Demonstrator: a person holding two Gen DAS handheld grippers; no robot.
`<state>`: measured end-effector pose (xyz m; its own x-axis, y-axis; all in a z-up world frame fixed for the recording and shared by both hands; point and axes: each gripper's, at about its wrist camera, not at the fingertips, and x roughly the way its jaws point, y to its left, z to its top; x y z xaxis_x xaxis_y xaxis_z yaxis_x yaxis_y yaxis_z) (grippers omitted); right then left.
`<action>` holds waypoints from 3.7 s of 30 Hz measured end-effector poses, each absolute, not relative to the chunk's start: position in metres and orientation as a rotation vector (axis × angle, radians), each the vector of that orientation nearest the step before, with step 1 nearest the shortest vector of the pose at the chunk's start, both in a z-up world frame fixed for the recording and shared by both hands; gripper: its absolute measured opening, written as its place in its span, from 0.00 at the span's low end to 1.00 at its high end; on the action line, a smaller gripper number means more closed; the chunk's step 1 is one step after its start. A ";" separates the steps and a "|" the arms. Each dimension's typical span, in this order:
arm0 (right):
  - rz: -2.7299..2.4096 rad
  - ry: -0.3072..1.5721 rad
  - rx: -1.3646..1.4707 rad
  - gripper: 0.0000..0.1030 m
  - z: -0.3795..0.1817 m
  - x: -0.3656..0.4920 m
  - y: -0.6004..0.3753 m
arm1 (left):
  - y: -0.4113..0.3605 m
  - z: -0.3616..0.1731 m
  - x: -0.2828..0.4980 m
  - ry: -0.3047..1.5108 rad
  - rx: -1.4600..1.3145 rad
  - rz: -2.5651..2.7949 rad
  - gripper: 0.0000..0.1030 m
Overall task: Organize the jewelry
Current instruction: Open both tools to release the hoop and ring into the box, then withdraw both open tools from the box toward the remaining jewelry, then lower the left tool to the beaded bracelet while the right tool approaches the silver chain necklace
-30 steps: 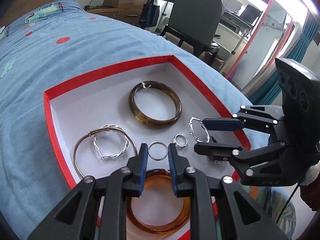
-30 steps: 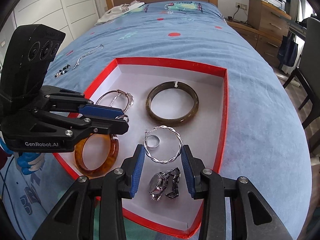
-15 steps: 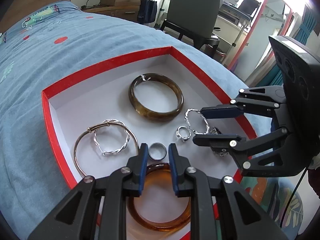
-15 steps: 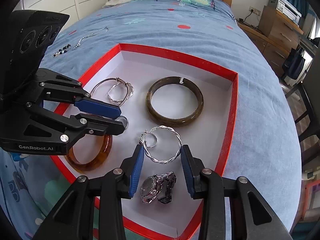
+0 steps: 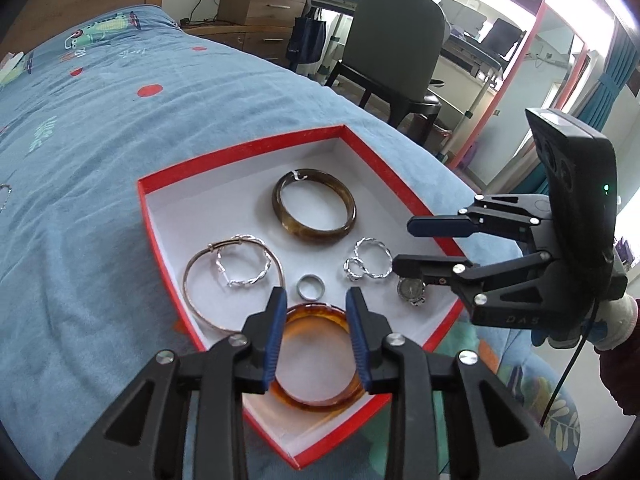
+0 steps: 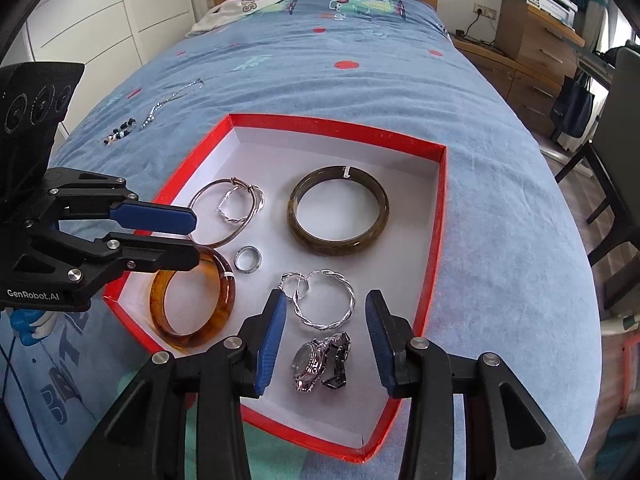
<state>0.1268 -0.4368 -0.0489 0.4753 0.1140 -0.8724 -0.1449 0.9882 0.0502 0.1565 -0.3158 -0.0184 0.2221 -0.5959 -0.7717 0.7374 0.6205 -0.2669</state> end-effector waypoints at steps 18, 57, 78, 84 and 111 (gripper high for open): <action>0.113 0.948 -0.063 0.44 0.044 0.056 -0.397 | -0.172 0.051 0.079 0.886 0.086 -0.647 0.29; 0.248 0.753 -0.096 0.48 0.140 -0.050 -0.274 | 0.063 0.136 -0.079 0.659 -0.024 -0.083 0.44; 0.313 0.863 -0.075 0.54 0.094 0.050 -0.242 | 0.027 0.107 0.033 0.765 -0.005 -0.098 0.54; 0.340 0.903 -0.062 0.54 0.071 0.087 -0.235 | 0.021 0.090 0.073 0.805 0.000 -0.089 0.55; 0.444 0.990 -0.069 0.55 -0.009 0.212 -0.195 | 0.013 0.003 0.199 0.933 -0.001 -0.072 0.55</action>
